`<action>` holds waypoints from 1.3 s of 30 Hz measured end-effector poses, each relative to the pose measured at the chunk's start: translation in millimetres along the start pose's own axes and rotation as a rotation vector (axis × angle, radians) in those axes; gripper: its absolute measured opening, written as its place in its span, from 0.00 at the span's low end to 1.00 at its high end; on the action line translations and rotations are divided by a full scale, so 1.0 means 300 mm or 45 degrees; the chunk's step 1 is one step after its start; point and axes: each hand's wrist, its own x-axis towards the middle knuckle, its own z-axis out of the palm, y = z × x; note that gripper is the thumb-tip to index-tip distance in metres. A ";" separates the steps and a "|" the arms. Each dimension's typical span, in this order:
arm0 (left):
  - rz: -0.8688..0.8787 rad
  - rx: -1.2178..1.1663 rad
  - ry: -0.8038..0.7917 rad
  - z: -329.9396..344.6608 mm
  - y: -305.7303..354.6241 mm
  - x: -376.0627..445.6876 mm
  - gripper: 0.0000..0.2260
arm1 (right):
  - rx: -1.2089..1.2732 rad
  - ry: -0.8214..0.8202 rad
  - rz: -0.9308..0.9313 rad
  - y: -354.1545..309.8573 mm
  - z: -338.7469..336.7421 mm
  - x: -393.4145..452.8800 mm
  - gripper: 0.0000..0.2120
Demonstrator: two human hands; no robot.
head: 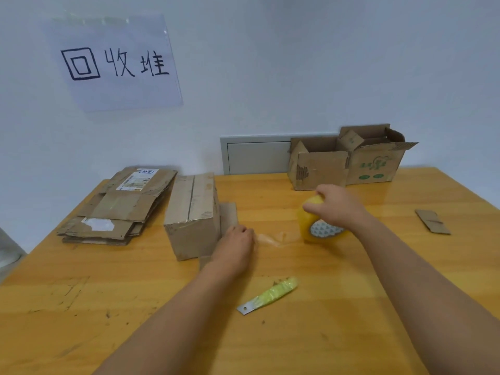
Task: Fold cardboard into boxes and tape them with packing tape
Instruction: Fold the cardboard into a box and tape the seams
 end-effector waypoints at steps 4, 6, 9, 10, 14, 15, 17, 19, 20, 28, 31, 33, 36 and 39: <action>-0.069 -0.074 0.003 0.011 -0.002 0.008 0.15 | 0.435 0.063 0.018 0.029 0.007 -0.019 0.15; -0.097 -0.121 -0.006 0.008 -0.002 0.016 0.15 | 0.687 0.086 0.039 0.039 0.033 -0.038 0.16; -0.136 -0.179 -0.039 -0.004 0.006 0.020 0.13 | 0.893 0.073 0.095 0.064 0.038 -0.057 0.18; -0.149 -0.188 -0.051 -0.008 0.007 0.024 0.13 | 0.860 0.027 0.090 0.069 0.027 -0.056 0.21; -0.190 -0.198 -0.059 -0.007 0.006 0.036 0.12 | 0.328 -0.078 0.065 0.038 -0.008 -0.023 0.17; -0.200 -0.204 -0.055 -0.004 0.007 0.037 0.12 | 0.227 -0.086 0.043 0.011 -0.008 -0.010 0.14; -0.220 -0.218 -0.038 0.002 0.008 0.038 0.10 | 0.023 -0.094 0.034 -0.062 0.010 0.005 0.12; -0.236 -0.234 -0.014 0.008 0.009 0.039 0.09 | -0.221 -0.064 0.063 -0.124 0.039 0.010 0.13; -0.239 -0.243 -0.002 0.010 0.008 0.040 0.09 | -0.346 -0.043 0.070 -0.144 0.052 0.010 0.13; -0.242 -0.310 -0.009 0.015 -0.006 0.052 0.12 | 0.052 0.043 0.172 -0.007 0.029 0.015 0.21; -0.238 -0.322 -0.029 0.013 -0.009 0.058 0.10 | 0.583 0.077 0.175 0.042 0.046 -0.012 0.24; -0.252 -0.335 -0.045 0.009 -0.008 0.056 0.07 | 0.635 0.101 0.134 0.046 0.065 -0.026 0.24; -0.260 -0.352 -0.052 0.000 -0.006 0.054 0.03 | 0.689 0.114 0.093 0.050 0.070 -0.040 0.23; -0.270 -0.388 -0.010 -0.017 -0.001 0.043 0.03 | 0.704 0.128 0.057 0.057 0.071 -0.056 0.23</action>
